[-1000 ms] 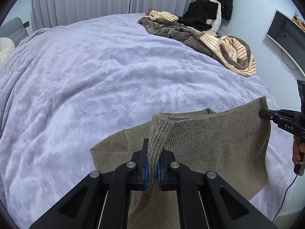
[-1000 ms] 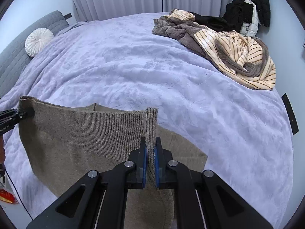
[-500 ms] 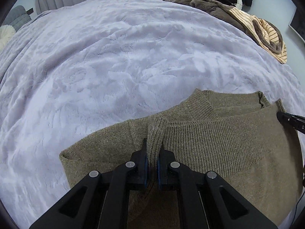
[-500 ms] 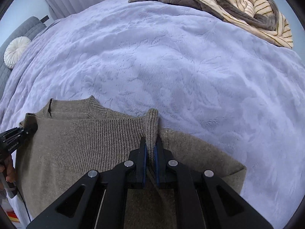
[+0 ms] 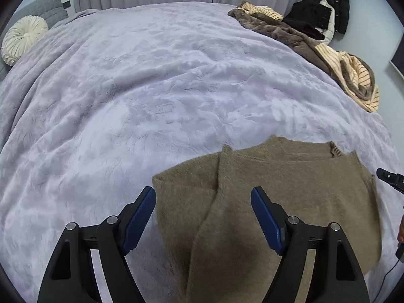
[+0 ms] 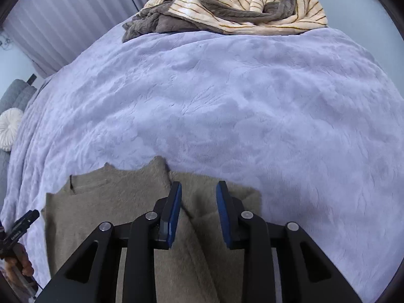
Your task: Fold small clothes
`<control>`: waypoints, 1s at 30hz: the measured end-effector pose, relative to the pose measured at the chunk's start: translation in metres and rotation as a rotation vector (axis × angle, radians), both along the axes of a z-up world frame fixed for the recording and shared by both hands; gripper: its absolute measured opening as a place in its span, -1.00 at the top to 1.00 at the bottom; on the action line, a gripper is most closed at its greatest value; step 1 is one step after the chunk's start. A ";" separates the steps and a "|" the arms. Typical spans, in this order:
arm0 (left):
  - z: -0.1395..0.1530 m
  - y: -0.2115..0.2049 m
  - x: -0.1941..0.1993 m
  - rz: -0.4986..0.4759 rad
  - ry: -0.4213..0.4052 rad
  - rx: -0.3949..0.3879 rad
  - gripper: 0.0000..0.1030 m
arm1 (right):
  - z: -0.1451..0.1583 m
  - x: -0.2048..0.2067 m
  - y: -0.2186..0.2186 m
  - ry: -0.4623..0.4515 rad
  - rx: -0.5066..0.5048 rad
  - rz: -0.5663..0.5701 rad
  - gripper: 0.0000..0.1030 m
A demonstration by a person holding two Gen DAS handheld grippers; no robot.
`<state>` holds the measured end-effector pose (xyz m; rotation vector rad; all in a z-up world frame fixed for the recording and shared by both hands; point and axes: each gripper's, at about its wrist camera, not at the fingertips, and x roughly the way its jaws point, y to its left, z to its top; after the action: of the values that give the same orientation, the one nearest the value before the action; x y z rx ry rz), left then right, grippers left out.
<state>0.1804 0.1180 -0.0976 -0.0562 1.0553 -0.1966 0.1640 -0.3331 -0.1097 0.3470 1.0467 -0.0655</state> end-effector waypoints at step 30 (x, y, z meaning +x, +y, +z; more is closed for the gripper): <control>-0.034 0.009 -0.048 0.108 0.198 -0.212 -0.52 | -0.029 -0.056 0.005 0.070 0.201 -0.023 0.92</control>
<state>0.1323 0.1267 -0.1311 -0.3292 1.2223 -0.2076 0.1082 -0.3277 -0.1384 0.5420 1.1216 0.0074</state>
